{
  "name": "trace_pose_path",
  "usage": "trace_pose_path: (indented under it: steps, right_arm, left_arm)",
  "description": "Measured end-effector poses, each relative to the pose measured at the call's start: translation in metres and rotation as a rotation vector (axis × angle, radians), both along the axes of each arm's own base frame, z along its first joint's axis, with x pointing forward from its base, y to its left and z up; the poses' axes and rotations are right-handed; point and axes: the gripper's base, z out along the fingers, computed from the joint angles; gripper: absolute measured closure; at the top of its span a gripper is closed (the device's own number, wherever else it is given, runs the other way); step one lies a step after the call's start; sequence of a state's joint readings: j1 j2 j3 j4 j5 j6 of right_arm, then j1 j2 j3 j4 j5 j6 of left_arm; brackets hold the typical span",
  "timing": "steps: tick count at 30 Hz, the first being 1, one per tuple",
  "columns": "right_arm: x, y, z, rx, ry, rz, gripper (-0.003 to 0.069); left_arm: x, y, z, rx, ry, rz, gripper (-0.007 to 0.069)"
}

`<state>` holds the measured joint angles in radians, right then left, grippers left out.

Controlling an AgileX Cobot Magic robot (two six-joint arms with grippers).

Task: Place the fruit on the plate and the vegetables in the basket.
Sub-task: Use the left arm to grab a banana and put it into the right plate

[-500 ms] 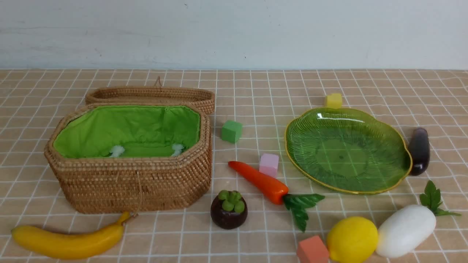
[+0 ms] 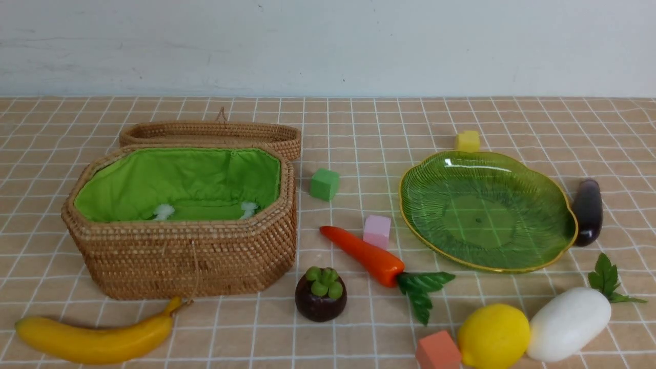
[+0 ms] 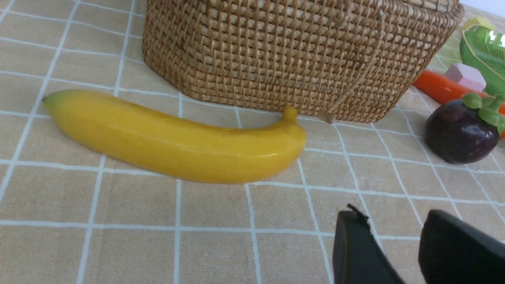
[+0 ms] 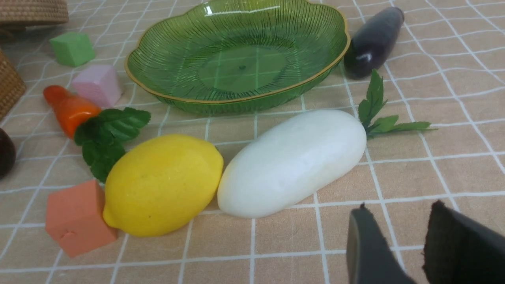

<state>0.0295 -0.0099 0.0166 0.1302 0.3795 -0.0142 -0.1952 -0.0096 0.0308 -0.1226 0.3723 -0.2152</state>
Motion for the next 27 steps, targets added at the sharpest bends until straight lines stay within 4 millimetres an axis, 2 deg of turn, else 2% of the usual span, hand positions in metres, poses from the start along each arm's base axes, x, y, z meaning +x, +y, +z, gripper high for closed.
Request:
trace_pose_path:
  steps: [2, 3, 4, 9, 12, 14, 15, 16, 17, 19, 21, 22, 24, 27]
  right_arm:
    - [0.000, 0.000, 0.000, 0.000, 0.000, 0.000, 0.0416]
    - [0.000, 0.000, 0.000, 0.000, 0.000, 0.000, 0.0416]
    - [0.000, 0.000, 0.000, 0.000, 0.000, 0.000, 0.0416]
    - [0.000, 0.000, 0.000, 0.000, 0.000, 0.000, 0.0416]
    - [0.000, 0.000, 0.000, 0.000, 0.000, 0.000, 0.0416]
    - [0.000, 0.000, 0.000, 0.000, 0.000, 0.000, 0.0416]
    - [0.000, 0.000, 0.000, 0.000, 0.000, 0.000, 0.0416]
    - [0.000, 0.000, 0.000, 0.000, 0.000, 0.000, 0.0416]
    - [0.000, 0.000, 0.000, 0.000, 0.000, 0.000, 0.0416]
    - [0.000, 0.000, 0.000, 0.000, 0.000, 0.000, 0.0416]
    - [0.000, 0.000, 0.000, 0.000, 0.000, 0.000, 0.0416]
    - [0.000, 0.000, 0.000, 0.000, 0.000, 0.000, 0.0416]
    - [0.000, 0.000, 0.001, 0.016, -0.012, -0.002, 0.0416]
    - [0.001, 0.003, 0.002, 0.179, -0.023, -0.017, 0.0416]
  left_arm:
    - [0.000, 0.000, 0.001, -0.021, -0.012, 0.004, 0.0386]
    - [0.001, -0.001, 0.005, -0.105, -0.027, 0.015, 0.0386]
    - [0.001, -0.002, 0.005, -0.118, -0.028, 0.017, 0.0386]
    - [0.003, -0.004, 0.019, -0.573, -0.061, 0.076, 0.0386]
    - [0.004, -0.001, 0.026, -0.710, -0.111, 0.103, 0.0389]
    - [0.004, 0.001, 0.029, -0.737, -0.150, 0.115, 0.0409]
    - [0.004, 0.001, 0.030, -0.739, -0.155, 0.116, 0.0412]
    - [0.004, 0.001, 0.034, -0.727, -0.163, 0.108, 0.0463]
    - [0.004, 0.001, 0.033, -0.723, -0.161, 0.106, 0.0470]
    - [-0.001, -0.002, 0.053, -0.651, -0.175, 0.052, 0.0573]
    - [-0.004, -0.007, 0.073, -0.513, -0.142, -0.009, 0.0637]
    - [-0.005, -0.007, 0.079, -0.501, -0.147, -0.017, 0.0638]
    - [-0.004, -0.015, 0.103, -0.306, 0.000, -0.101, 0.0637]
    - [0.002, -0.021, 0.119, -0.178, 0.145, -0.170, 0.0637]
